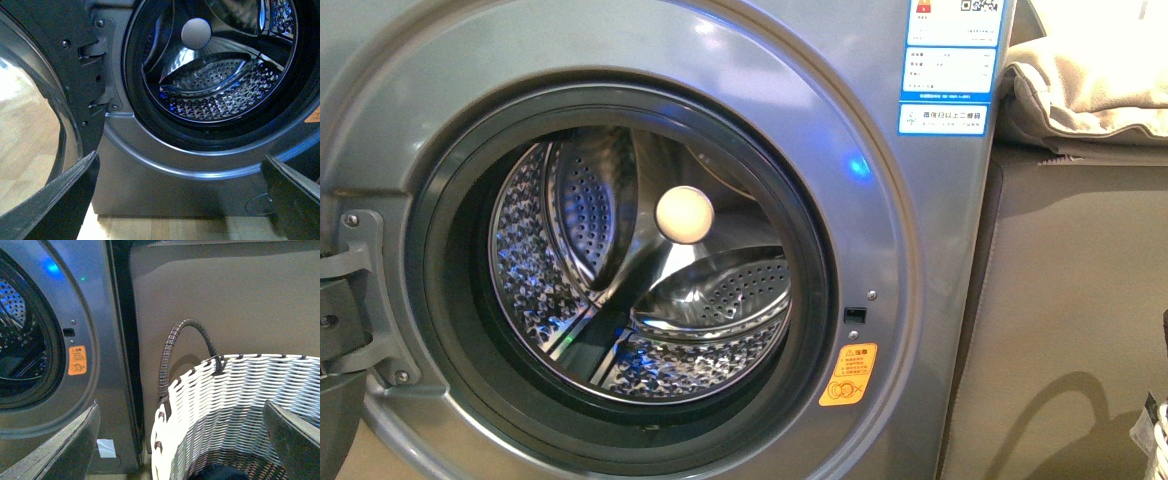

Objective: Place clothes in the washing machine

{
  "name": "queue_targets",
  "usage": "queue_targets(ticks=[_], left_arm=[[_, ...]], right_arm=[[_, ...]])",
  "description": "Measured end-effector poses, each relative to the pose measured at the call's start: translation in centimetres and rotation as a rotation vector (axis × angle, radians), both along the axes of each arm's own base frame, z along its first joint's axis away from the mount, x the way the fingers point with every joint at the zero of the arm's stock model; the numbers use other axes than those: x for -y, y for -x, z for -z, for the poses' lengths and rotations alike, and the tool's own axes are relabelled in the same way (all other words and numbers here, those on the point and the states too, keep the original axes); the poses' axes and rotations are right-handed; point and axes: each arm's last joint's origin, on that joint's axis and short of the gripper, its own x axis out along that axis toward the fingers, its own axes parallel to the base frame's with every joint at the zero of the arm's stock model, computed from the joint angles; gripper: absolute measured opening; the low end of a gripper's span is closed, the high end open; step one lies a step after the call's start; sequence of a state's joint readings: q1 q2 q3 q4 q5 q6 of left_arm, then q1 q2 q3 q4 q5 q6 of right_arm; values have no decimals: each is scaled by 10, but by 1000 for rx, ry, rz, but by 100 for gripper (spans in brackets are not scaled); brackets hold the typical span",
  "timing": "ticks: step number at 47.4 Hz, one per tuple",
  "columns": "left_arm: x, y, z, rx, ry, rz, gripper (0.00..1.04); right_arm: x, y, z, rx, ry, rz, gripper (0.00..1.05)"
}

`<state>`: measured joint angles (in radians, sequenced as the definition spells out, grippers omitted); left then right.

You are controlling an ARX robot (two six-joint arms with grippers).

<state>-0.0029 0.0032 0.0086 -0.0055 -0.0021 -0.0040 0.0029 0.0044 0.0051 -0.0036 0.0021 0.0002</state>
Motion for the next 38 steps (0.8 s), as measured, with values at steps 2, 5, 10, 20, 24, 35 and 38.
queue_targets(ticks=[2,5,10,20,24,35,38], left_arm=[[0,0,0,0,0,0,98],[0,0,0,0,0,0,98],[0,0,0,0,0,0,98],[0,0,0,0,0,0,98],[0,0,0,0,0,0,98],[0,0,0,0,0,0,98],[0,0,0,0,0,2,98]], right_arm=[[0,0,0,0,0,0,97],[0,0,0,0,0,0,97],[0,0,0,0,0,0,97],[0,0,0,0,0,0,97],[0,0,0,0,0,0,97],[2,-3,-5,30,-80,-139,97],[9,-9,-11,45,-147,-225,97]])
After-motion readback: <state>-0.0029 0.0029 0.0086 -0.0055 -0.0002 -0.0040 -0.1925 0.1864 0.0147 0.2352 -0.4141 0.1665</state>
